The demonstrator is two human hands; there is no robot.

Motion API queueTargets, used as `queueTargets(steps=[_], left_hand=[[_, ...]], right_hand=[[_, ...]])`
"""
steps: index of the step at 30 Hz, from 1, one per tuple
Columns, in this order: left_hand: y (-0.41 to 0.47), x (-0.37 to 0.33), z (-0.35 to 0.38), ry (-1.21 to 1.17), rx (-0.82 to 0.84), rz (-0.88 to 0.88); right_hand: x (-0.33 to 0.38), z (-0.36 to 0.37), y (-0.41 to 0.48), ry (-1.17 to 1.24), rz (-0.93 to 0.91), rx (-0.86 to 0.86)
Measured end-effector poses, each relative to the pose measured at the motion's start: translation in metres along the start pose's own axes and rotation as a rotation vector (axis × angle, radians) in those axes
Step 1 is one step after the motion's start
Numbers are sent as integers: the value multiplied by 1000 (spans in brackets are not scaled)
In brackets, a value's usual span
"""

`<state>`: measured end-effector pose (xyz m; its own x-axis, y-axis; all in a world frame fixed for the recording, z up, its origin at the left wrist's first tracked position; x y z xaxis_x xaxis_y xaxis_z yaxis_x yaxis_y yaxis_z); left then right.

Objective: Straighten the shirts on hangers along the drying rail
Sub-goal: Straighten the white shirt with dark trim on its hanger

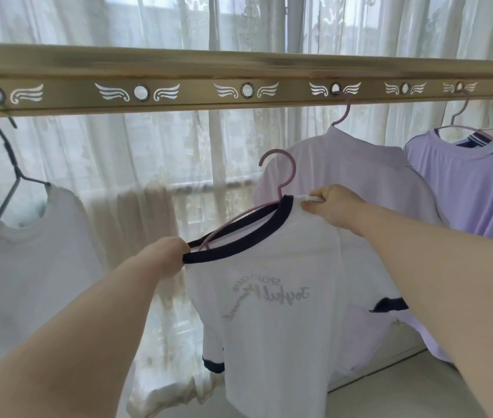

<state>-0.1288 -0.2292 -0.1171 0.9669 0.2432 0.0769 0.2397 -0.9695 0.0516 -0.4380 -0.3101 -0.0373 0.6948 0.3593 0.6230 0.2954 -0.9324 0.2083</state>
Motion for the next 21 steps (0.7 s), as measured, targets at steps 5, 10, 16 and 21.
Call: queueTargets(steps=[5,10,16,21], left_hand=[[-11,-30,-61,-247,-323,131],[-27,-60,-121,-758,-627,238],[-13,-43,-116,-518,-463,39],[-13,-53,-110,-778,-432,134]], right_hand=[[7,-3,-7,-189,18,-101],[10,-4,-1,87,-16,-130],[7,-3,-5,398,-67,-63],[4,-3,-4,399,-50,-26]])
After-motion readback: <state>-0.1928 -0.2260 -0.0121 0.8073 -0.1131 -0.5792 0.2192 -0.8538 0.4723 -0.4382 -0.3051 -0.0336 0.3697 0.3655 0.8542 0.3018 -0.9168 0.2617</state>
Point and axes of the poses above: each hand's wrist, its own y-axis towards the middle knuckle, its own z-axis out of the palm, x = y × z, the point moved 10 cm from there along y, towards the middle knuckle, and after that the axes turned 2 degrees about x, right-handed, at the moved point
